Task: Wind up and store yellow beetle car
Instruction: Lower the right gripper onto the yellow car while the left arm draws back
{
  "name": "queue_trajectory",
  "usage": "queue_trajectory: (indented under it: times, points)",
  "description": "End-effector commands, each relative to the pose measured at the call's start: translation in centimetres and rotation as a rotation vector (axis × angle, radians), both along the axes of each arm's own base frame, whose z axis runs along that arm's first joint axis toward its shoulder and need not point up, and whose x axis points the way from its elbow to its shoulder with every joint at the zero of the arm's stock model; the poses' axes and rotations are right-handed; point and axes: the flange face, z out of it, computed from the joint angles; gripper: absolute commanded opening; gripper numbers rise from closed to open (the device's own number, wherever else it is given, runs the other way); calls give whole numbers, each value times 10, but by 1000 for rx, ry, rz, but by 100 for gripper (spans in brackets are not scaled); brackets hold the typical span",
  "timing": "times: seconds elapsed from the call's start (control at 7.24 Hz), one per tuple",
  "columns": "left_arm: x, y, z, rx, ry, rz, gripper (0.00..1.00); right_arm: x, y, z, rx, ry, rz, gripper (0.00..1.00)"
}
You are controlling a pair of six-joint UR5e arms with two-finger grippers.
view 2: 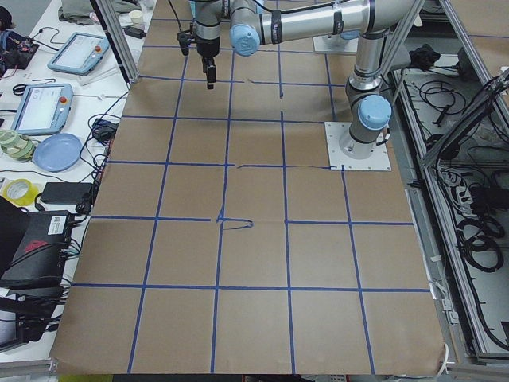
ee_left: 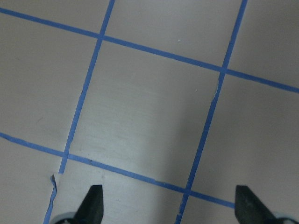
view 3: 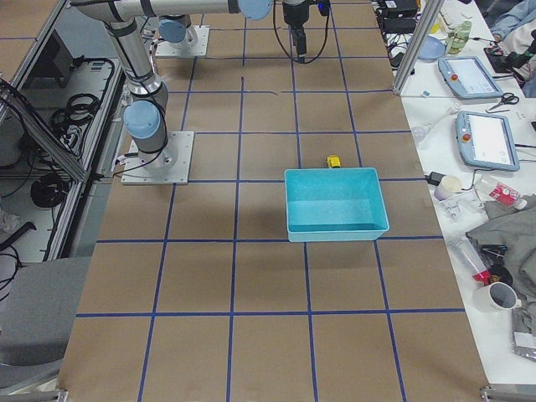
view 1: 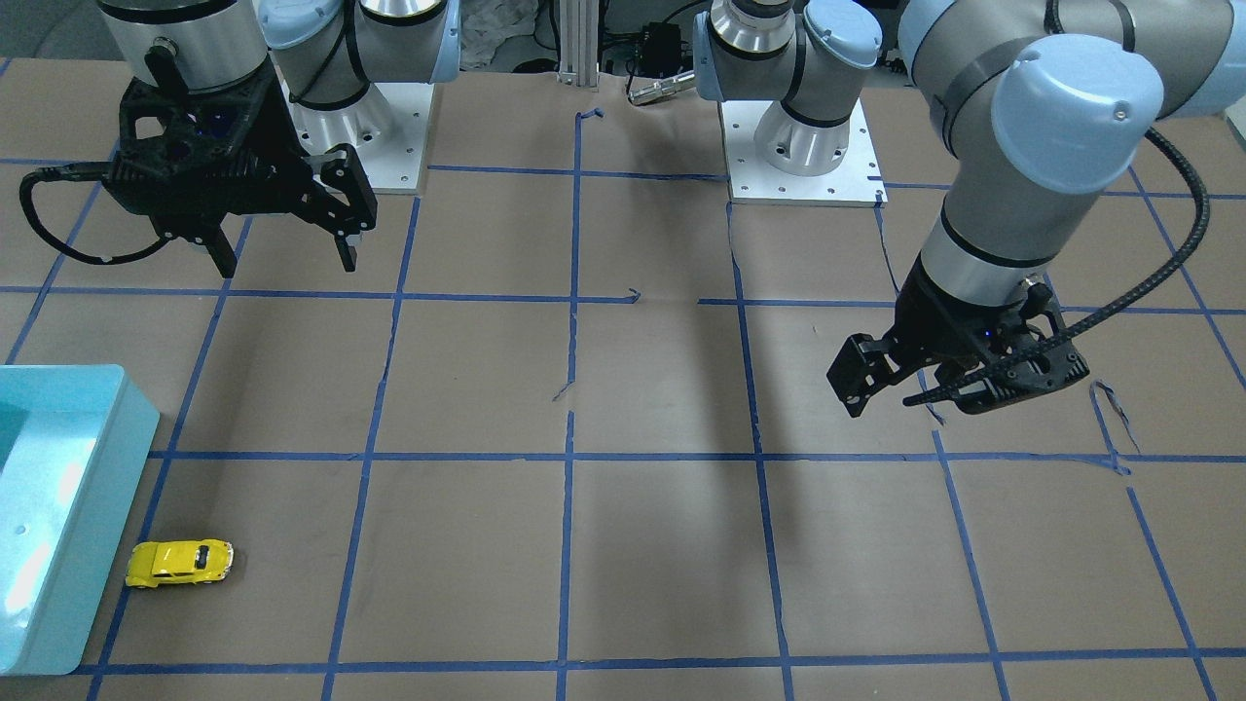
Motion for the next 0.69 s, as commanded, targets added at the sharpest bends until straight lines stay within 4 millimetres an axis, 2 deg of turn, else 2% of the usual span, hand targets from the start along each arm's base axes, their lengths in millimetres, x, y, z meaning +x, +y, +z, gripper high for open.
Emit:
queue_trajectory:
  times: [0.0, 0.14, 0.28, 0.41, 0.55]
  points:
    - [-4, 18, 10, 47, 9, -44, 100, 7, -43, -57, 108, -77, 72, 100]
    - [-10, 32, 26, 74, 83, -151, 100, -7, -70, -67, 127, -57, 166, 100]
    - [-16, 45, 39, 56, 108, -192, 100, -34, -100, -86, 127, -55, 334, 100]
    - [-20, 63, 44, 103, 142, -173, 100, -59, -123, -98, 68, -22, 539, 100]
    - [-21, 70, 47, 116, 153, -166, 100, -92, -135, -123, 91, -6, 708, 100]
